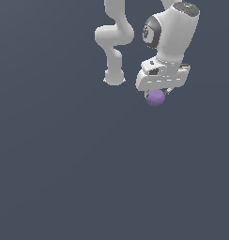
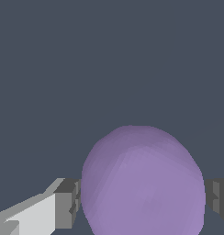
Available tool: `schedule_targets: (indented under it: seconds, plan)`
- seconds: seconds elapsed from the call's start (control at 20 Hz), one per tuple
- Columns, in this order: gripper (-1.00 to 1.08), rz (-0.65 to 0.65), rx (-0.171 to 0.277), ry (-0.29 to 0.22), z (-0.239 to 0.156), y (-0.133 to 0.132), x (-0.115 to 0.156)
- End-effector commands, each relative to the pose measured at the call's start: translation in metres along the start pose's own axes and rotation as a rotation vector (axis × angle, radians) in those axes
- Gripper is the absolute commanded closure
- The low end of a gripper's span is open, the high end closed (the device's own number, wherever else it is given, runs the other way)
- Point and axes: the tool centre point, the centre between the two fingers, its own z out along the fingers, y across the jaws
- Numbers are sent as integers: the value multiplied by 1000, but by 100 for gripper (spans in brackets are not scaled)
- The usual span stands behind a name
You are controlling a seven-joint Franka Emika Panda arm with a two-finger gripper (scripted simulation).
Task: Pick up the object and move it to a goal position.
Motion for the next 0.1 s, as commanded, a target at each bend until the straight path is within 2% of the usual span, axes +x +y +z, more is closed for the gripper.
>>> schedule_targets:
  seconds: [0.0, 0.05]
  plan:
    - [108, 1, 1, 0, 0, 1, 1]
    - [108, 1, 1, 0, 0, 1, 1]
